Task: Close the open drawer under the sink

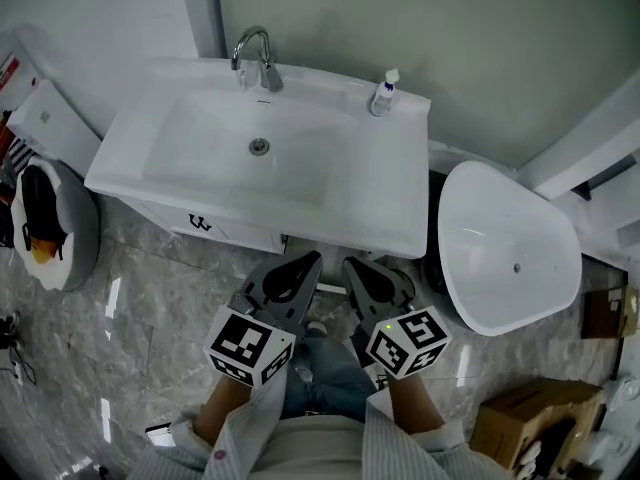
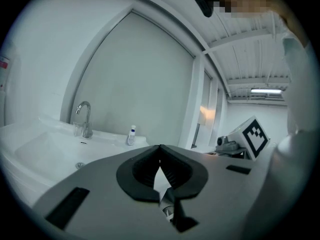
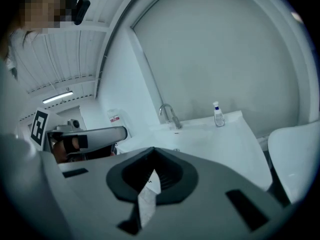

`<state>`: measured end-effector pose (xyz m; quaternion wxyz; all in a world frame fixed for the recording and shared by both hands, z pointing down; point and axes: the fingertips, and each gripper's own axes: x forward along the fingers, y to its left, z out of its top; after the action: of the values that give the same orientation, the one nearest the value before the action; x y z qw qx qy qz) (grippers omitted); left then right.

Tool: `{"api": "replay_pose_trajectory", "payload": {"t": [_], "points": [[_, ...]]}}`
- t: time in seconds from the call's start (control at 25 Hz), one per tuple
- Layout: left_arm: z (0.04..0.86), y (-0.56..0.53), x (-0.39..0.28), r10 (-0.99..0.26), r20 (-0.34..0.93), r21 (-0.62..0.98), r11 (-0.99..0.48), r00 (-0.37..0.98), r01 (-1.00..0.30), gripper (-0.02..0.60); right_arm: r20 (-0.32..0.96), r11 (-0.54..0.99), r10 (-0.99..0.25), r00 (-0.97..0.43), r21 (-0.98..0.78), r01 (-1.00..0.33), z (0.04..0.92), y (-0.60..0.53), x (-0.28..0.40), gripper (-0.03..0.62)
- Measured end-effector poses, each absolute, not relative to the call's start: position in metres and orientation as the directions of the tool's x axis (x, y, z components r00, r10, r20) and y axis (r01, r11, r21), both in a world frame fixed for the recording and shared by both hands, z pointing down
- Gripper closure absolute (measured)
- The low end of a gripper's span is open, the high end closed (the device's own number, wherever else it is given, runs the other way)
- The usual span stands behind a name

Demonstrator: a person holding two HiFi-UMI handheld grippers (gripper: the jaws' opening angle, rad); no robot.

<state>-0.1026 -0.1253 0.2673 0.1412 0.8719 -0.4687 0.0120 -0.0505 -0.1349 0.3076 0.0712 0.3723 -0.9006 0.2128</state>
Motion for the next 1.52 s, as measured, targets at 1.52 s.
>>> {"api": "replay_pose_trajectory", "payload": {"t": [1.52], "points": [[0.483, -0.122, -0.090, -0.687, 0.352, 0.291, -0.565, 0.636, -0.772, 0.566, 0.451, 0.358, -0.726, -0.520, -0.397, -0.845, 0.522, -0.112, -0.003, 0.583]]}}
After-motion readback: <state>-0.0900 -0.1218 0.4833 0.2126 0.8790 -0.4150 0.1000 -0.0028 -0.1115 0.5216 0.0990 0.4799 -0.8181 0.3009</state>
